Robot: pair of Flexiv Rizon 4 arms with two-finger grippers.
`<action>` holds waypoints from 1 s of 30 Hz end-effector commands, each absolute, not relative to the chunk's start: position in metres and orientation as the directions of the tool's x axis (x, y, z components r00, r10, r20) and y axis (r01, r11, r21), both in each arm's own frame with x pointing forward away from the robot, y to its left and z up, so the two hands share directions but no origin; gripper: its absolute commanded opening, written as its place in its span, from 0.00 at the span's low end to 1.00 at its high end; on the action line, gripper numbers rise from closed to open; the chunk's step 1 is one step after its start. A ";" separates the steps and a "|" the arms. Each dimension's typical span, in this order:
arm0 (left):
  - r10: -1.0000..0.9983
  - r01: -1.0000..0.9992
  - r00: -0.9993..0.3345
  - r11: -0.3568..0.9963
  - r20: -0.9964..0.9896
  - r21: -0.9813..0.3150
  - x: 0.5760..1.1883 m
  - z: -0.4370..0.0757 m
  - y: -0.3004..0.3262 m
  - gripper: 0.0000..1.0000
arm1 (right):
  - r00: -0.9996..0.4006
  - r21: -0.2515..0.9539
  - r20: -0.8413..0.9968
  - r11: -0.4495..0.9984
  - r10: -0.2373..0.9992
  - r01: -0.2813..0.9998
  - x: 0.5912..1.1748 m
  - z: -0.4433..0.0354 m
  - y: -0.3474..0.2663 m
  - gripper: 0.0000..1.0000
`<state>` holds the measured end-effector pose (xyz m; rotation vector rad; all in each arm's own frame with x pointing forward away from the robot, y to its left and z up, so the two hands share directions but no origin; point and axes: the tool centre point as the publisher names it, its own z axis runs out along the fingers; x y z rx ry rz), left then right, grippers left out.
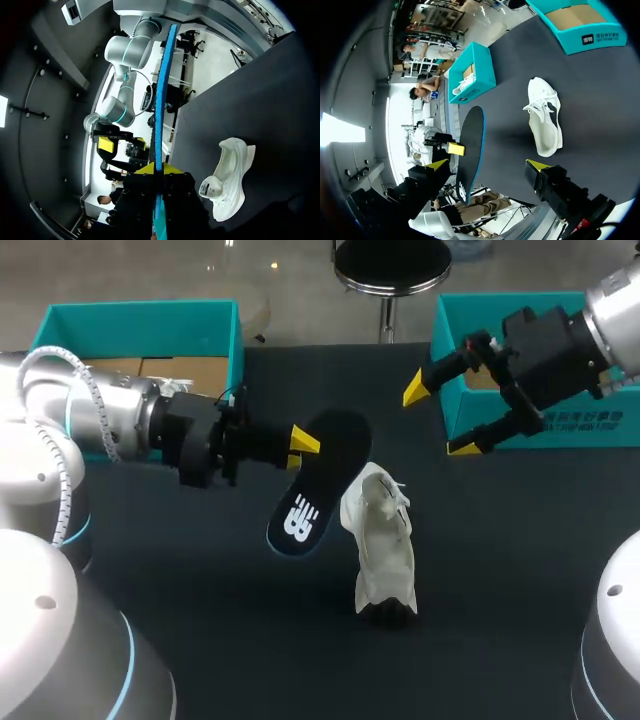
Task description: Take the shoe out of the shoebox, open the shoe tongue, remove and reinsert the insole, then place the shoe into the shoebox
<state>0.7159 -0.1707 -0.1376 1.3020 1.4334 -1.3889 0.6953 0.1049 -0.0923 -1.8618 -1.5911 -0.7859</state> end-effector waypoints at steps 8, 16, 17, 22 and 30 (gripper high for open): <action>0.205 0.971 -0.196 -0.097 -0.959 -0.219 0.713 -0.130 -0.166 0.00 | 0.131 -0.043 0.683 -0.139 0.718 0.989 0.696 -0.090 0.106 1.00; 0.205 0.971 -0.196 -0.097 -0.959 -0.219 0.713 -0.130 -0.166 0.00 | 0.099 0.018 0.632 -0.143 0.768 0.990 0.690 -0.090 0.087 1.00; 0.205 0.971 -0.196 -0.097 -0.959 -0.219 0.713 -0.130 -0.166 0.00 | 0.086 0.032 0.623 -0.136 0.778 0.990 0.689 -0.090 0.083 1.00; 0.205 0.971 -0.196 -0.097 -0.959 -0.219 0.713 -0.130 -0.166 0.00 | -0.017 0.145 0.578 -0.083 0.816 0.986 0.678 -0.092 0.056 1.00; 0.205 0.971 -0.196 -0.097 -0.959 -0.219 0.713 -0.130 -0.166 0.00 | -0.169 0.246 0.569 0.029 0.805 0.969 0.675 -0.099 0.027 1.00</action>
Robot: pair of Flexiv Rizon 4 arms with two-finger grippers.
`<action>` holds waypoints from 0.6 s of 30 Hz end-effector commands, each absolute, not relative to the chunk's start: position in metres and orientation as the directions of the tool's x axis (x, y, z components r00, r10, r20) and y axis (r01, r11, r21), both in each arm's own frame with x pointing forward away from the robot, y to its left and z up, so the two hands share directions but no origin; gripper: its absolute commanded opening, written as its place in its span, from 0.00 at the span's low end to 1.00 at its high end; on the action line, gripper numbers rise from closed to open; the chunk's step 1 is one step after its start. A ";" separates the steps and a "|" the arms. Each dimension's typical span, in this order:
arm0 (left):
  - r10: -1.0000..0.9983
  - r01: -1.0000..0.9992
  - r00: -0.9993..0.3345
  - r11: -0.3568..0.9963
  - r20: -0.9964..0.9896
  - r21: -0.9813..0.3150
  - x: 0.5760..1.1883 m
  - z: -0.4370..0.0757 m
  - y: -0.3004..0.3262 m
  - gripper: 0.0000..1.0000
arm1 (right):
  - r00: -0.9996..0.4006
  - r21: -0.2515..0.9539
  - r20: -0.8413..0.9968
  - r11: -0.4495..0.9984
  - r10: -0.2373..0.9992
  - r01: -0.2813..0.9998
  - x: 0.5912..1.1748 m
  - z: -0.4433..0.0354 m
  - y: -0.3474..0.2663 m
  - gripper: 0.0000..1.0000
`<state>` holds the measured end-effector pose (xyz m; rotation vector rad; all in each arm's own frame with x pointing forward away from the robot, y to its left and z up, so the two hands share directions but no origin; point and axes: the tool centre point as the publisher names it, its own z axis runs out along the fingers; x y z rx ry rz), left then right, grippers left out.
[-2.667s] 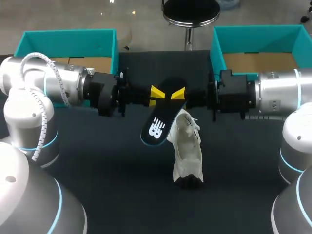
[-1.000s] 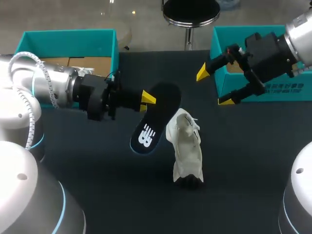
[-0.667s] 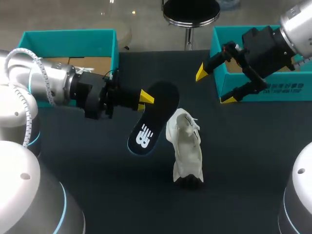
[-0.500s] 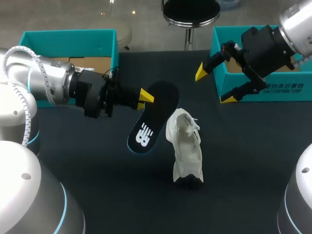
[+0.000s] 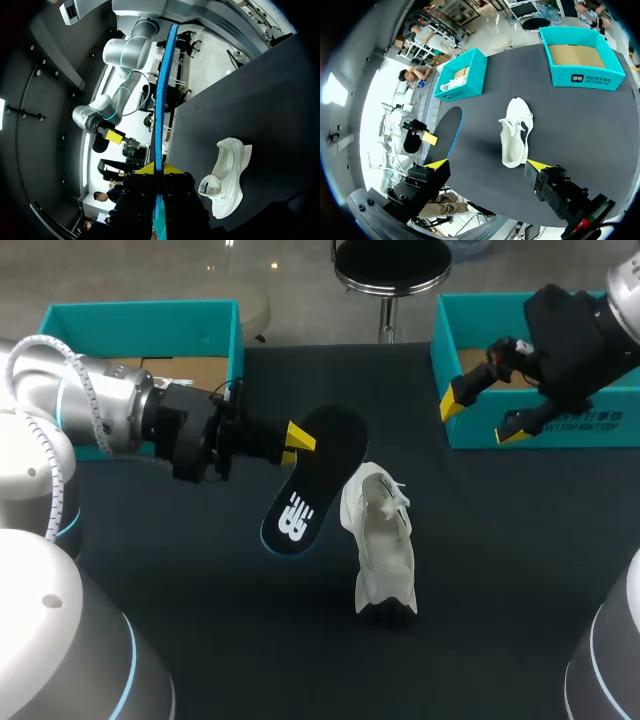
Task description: Take the shoe out of the shoebox, open the shoe tongue, remove and reinsert the insole, then place the shoe into the shoebox
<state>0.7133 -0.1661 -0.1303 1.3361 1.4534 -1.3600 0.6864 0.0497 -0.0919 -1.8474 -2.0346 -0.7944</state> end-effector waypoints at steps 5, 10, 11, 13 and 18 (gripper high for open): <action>0.205 0.971 -0.196 -0.097 -0.959 -0.219 0.713 -0.130 -0.166 0.00 | -0.182 0.270 0.544 0.034 0.819 0.962 0.680 -0.100 0.003 1.00; 0.205 0.971 -0.196 -0.097 -0.959 -0.219 0.713 -0.130 -0.166 0.00 | -0.123 0.267 0.517 -0.023 0.847 0.963 0.686 -0.097 -0.018 1.00; 0.205 0.971 -0.196 -0.097 -0.959 -0.219 0.713 -0.130 -0.166 0.00 | -0.123 0.267 0.517 -0.023 0.847 0.963 0.686 -0.097 -0.018 1.00; 0.205 0.971 -0.196 -0.097 -0.959 -0.219 0.713 -0.130 -0.166 0.00 | -0.123 0.267 0.517 -0.023 0.847 0.963 0.686 -0.097 -0.018 1.00; 0.205 0.971 -0.196 -0.097 -0.959 -0.219 0.713 -0.130 -0.166 0.00 | -0.123 0.267 0.517 -0.023 0.847 0.963 0.686 -0.097 -0.018 1.00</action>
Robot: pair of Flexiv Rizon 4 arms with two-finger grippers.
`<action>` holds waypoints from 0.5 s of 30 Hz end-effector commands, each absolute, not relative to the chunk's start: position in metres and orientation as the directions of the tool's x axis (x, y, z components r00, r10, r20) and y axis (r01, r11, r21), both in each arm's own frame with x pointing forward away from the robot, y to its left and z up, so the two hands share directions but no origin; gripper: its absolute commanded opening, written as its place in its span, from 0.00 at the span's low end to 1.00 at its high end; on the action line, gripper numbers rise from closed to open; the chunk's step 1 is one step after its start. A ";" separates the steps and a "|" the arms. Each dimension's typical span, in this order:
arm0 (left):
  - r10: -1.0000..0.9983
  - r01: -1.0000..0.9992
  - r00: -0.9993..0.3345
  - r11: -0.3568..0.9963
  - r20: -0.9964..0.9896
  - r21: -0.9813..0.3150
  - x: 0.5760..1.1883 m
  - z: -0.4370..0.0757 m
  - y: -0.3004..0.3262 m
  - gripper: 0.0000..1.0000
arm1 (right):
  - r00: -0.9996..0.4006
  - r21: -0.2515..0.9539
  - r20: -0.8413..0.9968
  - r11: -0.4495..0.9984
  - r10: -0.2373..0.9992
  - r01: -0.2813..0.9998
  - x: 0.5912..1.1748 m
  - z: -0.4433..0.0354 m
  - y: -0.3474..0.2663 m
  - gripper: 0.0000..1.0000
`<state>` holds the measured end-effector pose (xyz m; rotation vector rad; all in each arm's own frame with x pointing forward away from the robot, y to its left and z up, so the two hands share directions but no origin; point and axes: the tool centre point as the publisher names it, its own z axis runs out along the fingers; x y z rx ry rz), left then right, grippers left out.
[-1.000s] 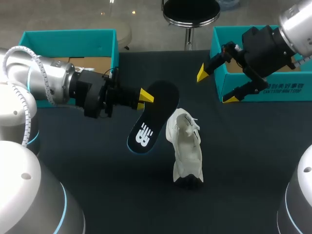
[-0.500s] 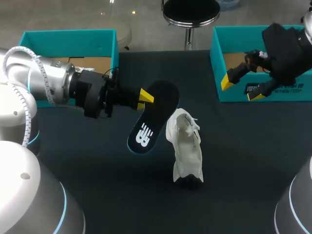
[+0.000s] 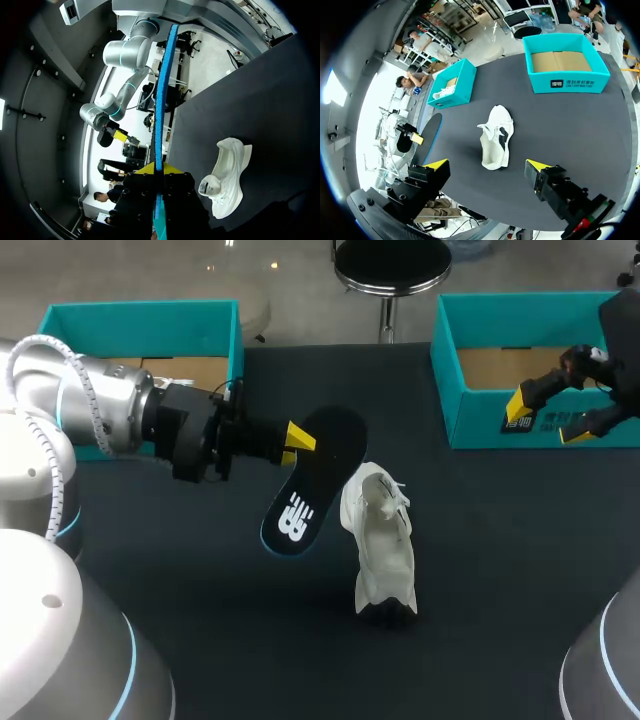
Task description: Take the shoe out of the shoebox, open the shoe tongue, remove and reinsert the insole, then place the shoe into the shoebox
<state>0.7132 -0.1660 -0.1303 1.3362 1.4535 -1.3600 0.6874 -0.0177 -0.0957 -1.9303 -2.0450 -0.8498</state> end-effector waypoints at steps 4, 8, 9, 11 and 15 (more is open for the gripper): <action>0.205 0.971 -0.196 -0.097 -0.959 -0.219 0.713 -0.130 -0.166 0.00 | -0.123 0.267 0.517 -0.023 0.847 0.963 0.686 -0.097 -0.018 1.00; 0.205 0.971 -0.196 -0.097 -0.959 -0.219 0.713 -0.130 -0.166 0.00 | -0.123 0.267 0.517 -0.023 0.847 0.963 0.686 -0.097 -0.018 1.00; 0.205 0.971 -0.196 -0.097 -0.959 -0.219 0.713 -0.130 -0.166 0.00 | -0.123 0.267 0.517 -0.023 0.847 0.963 0.686 -0.097 -0.018 1.00; 0.205 0.971 -0.196 -0.097 -0.959 -0.219 0.713 -0.130 -0.166 0.00 | -0.123 0.267 0.517 -0.023 0.847 0.963 0.686 -0.097 -0.018 1.00; 0.205 0.971 -0.196 -0.097 -0.959 -0.219 0.713 -0.130 -0.166 0.00 | -0.153 0.282 0.467 0.017 0.871 0.959 0.683 -0.097 -0.034 1.00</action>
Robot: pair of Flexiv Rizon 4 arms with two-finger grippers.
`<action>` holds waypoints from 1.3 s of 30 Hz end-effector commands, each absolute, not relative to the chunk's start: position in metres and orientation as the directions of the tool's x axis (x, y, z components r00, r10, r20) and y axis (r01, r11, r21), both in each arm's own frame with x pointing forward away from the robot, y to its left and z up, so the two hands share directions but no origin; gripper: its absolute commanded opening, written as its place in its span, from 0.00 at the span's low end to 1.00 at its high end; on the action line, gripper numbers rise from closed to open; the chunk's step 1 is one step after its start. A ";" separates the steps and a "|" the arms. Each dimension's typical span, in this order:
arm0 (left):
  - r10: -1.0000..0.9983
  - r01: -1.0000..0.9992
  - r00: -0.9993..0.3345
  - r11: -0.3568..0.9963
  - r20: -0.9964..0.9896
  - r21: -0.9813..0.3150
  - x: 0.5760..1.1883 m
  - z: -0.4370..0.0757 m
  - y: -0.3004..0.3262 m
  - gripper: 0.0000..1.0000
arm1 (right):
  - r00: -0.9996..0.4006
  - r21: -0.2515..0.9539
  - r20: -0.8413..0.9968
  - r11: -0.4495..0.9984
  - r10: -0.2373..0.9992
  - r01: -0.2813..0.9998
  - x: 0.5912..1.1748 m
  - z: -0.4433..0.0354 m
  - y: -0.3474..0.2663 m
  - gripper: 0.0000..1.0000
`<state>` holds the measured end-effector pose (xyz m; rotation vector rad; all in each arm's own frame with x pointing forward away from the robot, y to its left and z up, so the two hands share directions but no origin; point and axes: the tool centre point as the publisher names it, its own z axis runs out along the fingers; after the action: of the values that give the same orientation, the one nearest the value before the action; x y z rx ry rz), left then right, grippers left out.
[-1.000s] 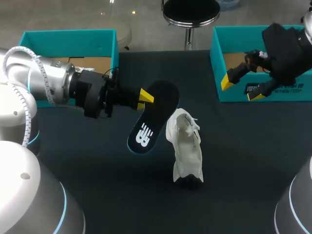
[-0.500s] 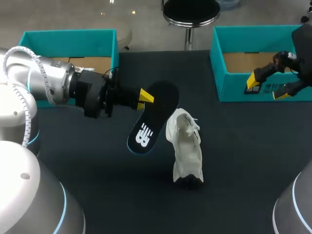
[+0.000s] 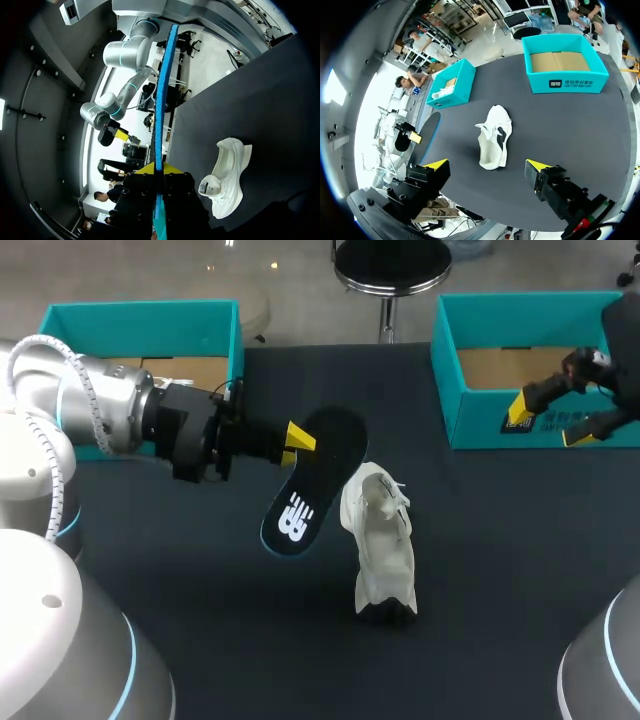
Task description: Take the shoe out of the shoebox, open the shoe tongue, remove and reinsert the insole, then place the shoe into the shoebox
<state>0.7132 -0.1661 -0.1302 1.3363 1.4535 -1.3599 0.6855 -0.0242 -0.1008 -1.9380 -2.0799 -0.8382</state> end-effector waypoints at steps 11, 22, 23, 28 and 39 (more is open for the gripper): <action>0.205 0.971 -0.196 -0.097 -0.959 -0.219 0.713 -0.130 -0.166 0.00 | -0.290 0.342 0.437 0.141 0.852 0.929 0.679 -0.108 -0.074 1.00; 0.205 0.971 -0.196 -0.097 -0.959 -0.219 0.713 -0.130 -0.166 0.00 | -0.433 0.459 0.276 0.279 0.858 0.844 0.667 -0.107 -0.126 1.00; 0.205 0.971 -0.196 -0.097 -0.959 -0.219 0.713 -0.130 -0.166 0.00 | -0.441 0.461 0.264 0.290 0.858 0.839 0.665 -0.106 -0.130 1.00; 0.205 0.971 -0.196 -0.097 -0.959 -0.219 0.713 -0.130 -0.166 0.00 | -0.480 0.432 0.234 0.352 0.846 0.831 0.662 -0.107 -0.143 1.00; 0.205 0.971 -0.196 -0.097 -0.959 -0.219 0.713 -0.130 -0.166 0.00 | -0.484 0.299 0.194 0.418 0.854 0.858 0.660 -0.105 -0.150 1.00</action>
<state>0.7131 -0.1659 -0.1301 1.3364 1.4538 -1.3597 0.6507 -0.1539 -0.1111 -1.5897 -2.6535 -0.6672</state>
